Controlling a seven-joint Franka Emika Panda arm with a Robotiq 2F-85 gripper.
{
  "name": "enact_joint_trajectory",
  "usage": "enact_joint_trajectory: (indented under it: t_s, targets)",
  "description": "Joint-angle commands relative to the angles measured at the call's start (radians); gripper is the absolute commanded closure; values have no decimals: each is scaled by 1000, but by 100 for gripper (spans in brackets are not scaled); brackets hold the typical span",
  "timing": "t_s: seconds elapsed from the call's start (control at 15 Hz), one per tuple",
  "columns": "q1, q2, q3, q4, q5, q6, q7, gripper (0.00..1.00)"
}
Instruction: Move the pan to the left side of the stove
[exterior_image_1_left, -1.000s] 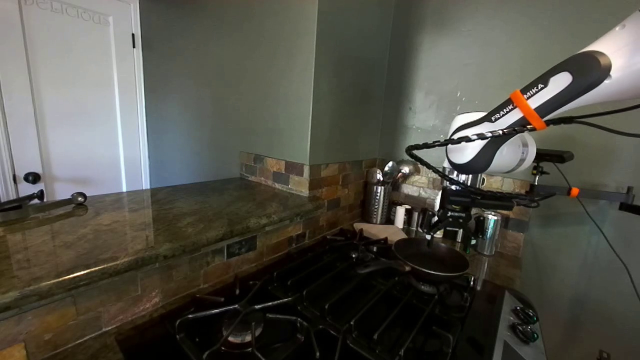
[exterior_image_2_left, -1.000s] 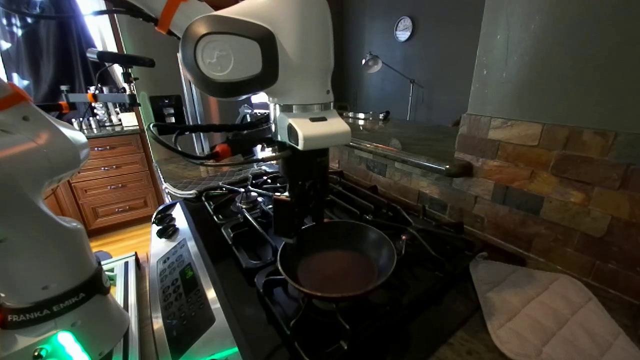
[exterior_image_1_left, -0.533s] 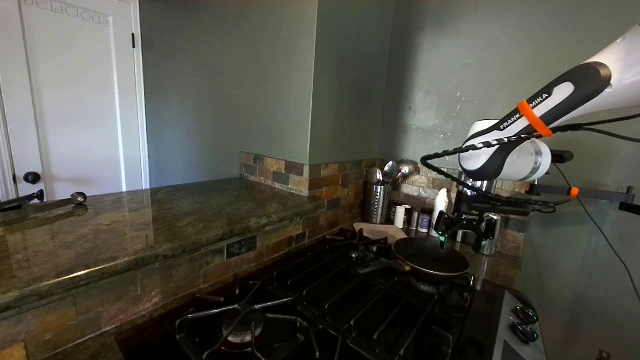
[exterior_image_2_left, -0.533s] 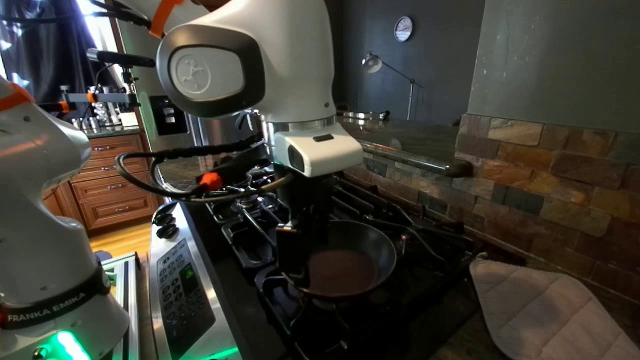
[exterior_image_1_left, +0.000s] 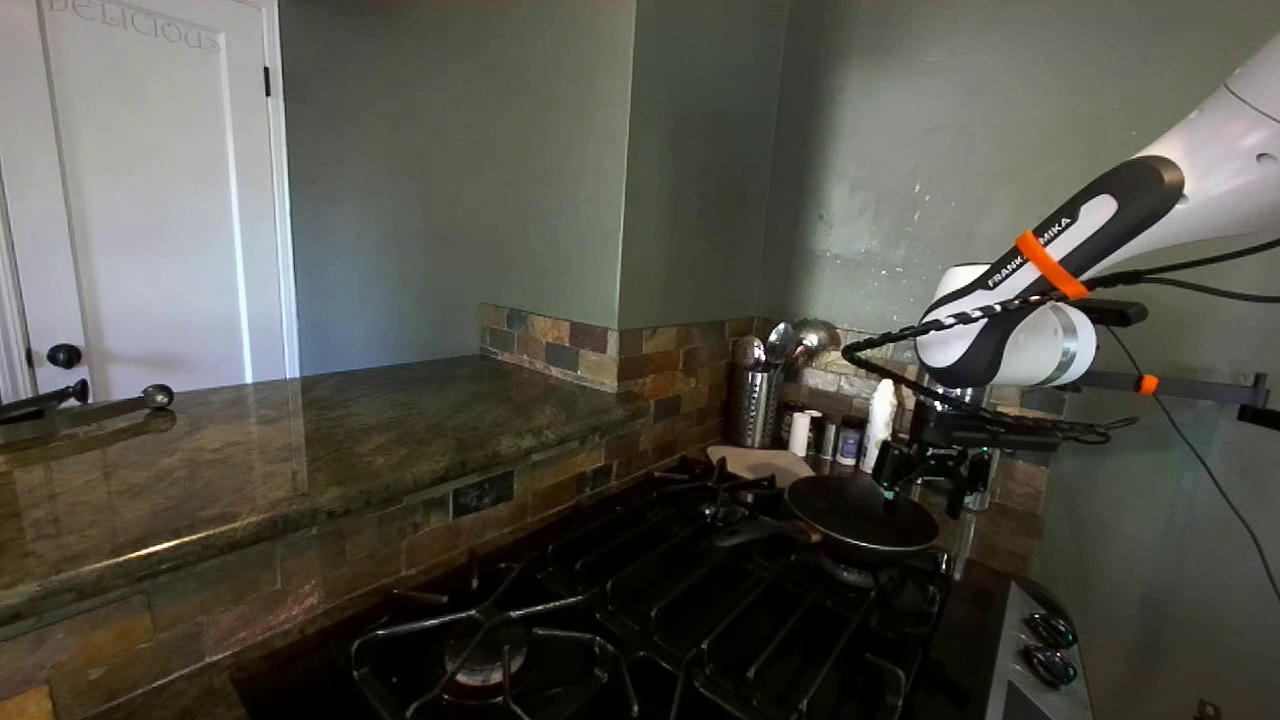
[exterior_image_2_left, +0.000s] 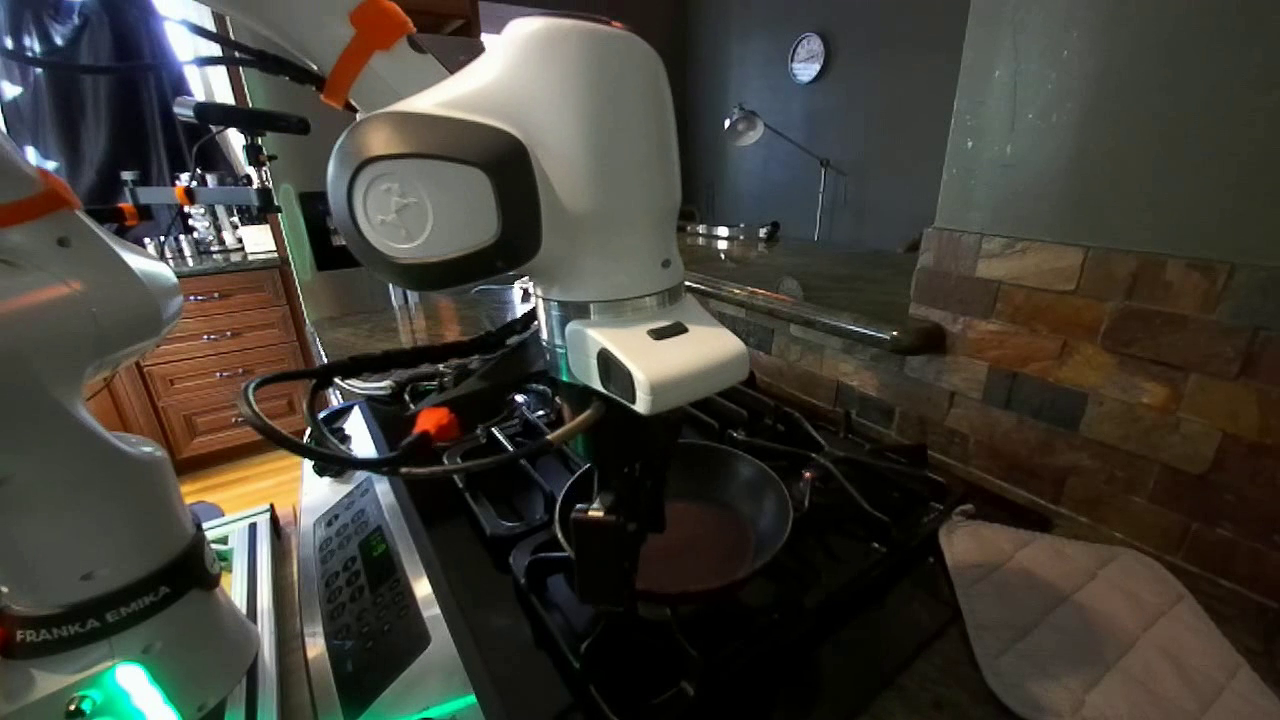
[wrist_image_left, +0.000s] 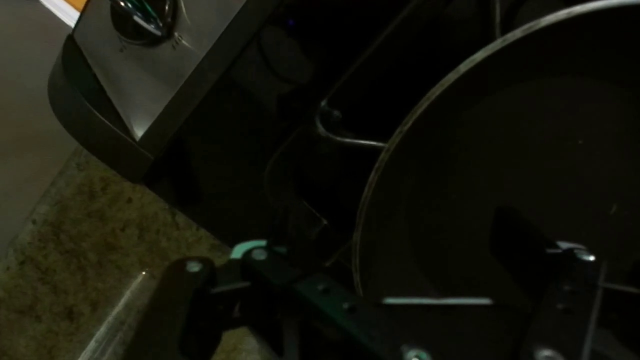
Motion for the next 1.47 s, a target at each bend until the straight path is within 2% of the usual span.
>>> enact_joint_trajectory:
  t_s: [0.0,0.13,0.67,0.73,1.13,1.4]
  targets:
    - [8,30,-19,-7,10,35,-26,27]
    - [10,37,-22,-6,15,37,-26,32]
    - [18,54,-21,1,26,35,-12,95]
    - [18,55,-20,6,31,38,-7,98]
    - [28,53,-17,11,57,41,-9,96]
    - [60,29,-4,0,102,42,-34,96]
